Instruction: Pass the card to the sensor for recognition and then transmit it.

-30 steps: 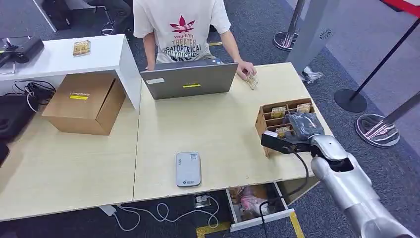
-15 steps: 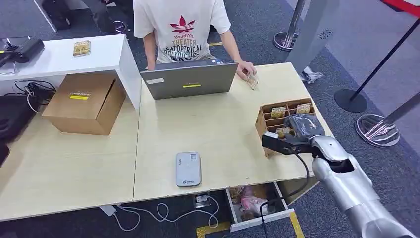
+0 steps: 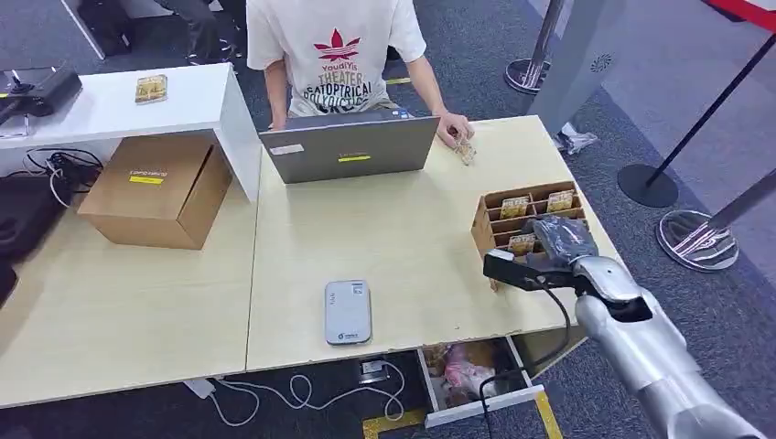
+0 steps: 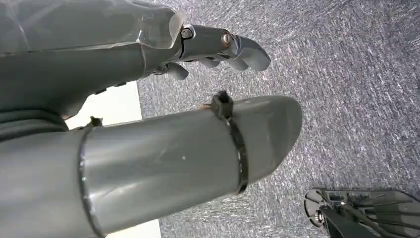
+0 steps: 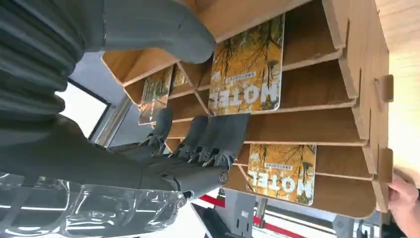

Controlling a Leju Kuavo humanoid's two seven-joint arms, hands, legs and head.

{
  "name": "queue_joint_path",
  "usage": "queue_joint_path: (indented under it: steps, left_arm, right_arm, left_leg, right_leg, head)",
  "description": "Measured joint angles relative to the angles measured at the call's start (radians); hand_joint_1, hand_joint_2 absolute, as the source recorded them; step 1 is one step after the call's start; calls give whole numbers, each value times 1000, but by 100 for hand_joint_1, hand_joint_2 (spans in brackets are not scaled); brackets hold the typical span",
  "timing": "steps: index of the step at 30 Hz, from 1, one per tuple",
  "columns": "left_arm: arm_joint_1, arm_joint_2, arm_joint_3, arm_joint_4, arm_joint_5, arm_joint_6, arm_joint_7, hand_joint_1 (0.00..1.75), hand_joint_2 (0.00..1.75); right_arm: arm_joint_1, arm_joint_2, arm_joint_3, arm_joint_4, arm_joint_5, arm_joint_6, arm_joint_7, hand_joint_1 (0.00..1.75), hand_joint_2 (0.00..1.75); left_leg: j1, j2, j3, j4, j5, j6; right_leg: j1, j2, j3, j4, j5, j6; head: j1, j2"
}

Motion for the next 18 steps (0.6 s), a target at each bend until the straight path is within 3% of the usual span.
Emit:
queue_joint_path:
  steps: [3,10,15,18]
  left_arm:
    - [0,0,0,0,-2,0,0,0,0]
    - [0,0,0,0,-6,0,-4,0,0]
    - [0,0,0,0,-6,0,-4,0,0]
    - [0,0,0,0,-10,0,-6,0,0]
  right_arm:
    - [5,-4,0,-1,-2,0,1,138,175]
    - [13,-17,-2,-3,-8,0,1,138,175]
    - [17,-21,-2,-6,-9,0,1,157,175]
    - [21,-26,-4,-7,-12,0,1,154,175]
  left_leg:
    - [0,0,0,0,0,0]
    - [0,0,0,0,0,0]
    - [0,0,0,0,0,0]
    - [0,0,0,0,0,0]
  right_leg:
    - [0,0,0,0,0,0]
    - [0,0,0,0,0,0]
    - [0,0,0,0,0,0]
    - [0,0,0,0,0,0]
  head:
    - [0,0]
    - [0,0]
    - [0,0]
    - [0,0]
